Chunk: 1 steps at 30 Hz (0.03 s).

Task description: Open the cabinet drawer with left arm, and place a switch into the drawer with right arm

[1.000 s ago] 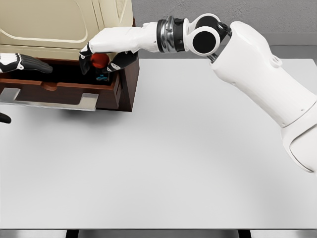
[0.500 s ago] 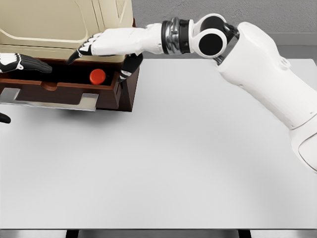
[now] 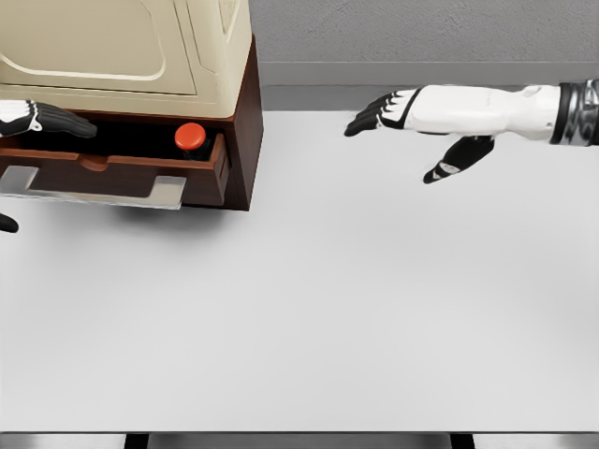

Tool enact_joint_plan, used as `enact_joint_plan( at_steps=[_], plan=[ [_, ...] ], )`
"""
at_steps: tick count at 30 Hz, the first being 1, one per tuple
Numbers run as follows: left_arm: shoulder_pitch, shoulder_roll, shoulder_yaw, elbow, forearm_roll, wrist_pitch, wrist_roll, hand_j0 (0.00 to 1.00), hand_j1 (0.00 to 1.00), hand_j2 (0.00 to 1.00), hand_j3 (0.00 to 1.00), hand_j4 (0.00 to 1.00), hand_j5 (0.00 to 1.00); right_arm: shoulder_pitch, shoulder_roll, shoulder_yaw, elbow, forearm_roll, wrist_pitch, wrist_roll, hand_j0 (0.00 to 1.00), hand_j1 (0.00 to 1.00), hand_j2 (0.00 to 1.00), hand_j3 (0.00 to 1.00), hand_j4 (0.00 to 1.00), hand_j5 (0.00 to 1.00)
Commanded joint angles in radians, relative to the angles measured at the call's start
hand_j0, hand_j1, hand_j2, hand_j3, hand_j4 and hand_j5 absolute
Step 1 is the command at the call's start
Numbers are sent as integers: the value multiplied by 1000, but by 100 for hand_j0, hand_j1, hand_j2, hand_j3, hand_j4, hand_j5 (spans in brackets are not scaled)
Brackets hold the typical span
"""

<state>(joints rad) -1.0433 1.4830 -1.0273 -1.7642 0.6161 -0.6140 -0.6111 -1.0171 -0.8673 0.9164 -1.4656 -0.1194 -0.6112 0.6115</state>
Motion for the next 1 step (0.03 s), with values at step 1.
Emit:
enact_joint_plan(
  at_steps=[1],
  plan=[
    [0,3,1,0,8,3,0,100,100,100,100,100,100,2,-32,-31,16,-13,0,-1,100,100,100,100,100,100]
  ],
)
